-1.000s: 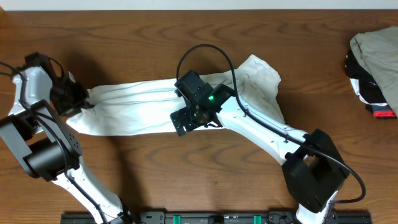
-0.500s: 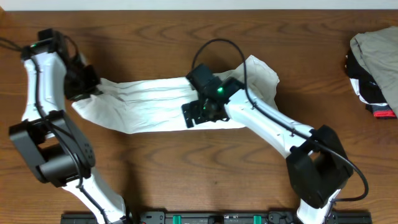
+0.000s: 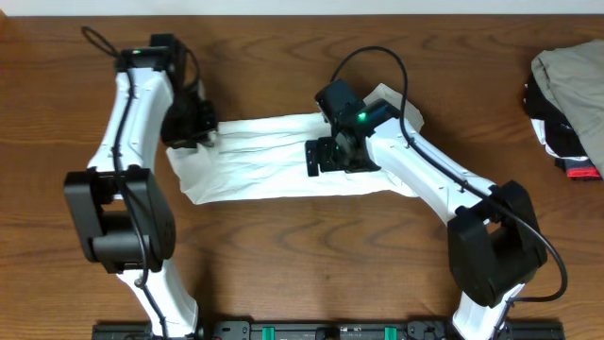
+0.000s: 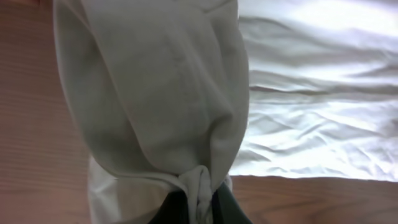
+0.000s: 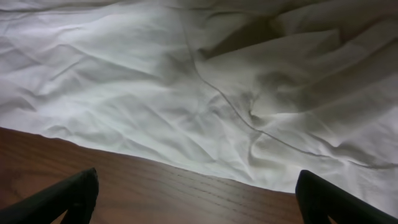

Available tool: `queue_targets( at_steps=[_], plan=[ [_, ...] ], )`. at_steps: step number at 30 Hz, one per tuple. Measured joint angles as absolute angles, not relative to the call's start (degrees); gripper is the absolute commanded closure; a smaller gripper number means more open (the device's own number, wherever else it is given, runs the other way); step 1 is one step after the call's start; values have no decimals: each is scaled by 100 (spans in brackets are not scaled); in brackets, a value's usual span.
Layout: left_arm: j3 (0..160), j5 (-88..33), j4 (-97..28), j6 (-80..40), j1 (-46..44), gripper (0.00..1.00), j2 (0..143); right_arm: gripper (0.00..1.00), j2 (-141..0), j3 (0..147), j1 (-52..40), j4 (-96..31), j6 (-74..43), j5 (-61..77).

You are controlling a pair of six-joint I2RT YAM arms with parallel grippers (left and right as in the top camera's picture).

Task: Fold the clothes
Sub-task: 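Fold the left end rightward toward the right gripper with the left gripper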

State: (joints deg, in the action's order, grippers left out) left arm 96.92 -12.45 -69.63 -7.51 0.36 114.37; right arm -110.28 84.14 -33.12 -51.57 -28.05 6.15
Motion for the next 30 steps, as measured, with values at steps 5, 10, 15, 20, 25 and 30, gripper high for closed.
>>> queue_targets(
  at_steps=[5,10,15,20,25,30],
  plan=[
    [9688,-1243,-6965,-923,-183,94,11437,1,-11028,8414,-3312,-5157,-2810,615],
    [9636,-1243,-6963,-1055,-322,93,11437,1,-11028,8414,-3312,-5157,-2917,617],
    [9531,-1243,-6960,-1181,-408,93,11437,1,-11028,8414,-3312,-5157,-2961,617],
    [9526,-1243,-6877,-1295,-429,93,11437,1,-11028,8414,-3312,-5157,-2976,617],
    [9526,-1267,-6838,-1420,-429,93,11437,1,-11028,8414,-3312,-5157,-2976,615],
    [9526,-1479,-6814,-1498,-443,94,11437,1,-11028,8414,-3312,-5153,-2978,617]
  ],
)
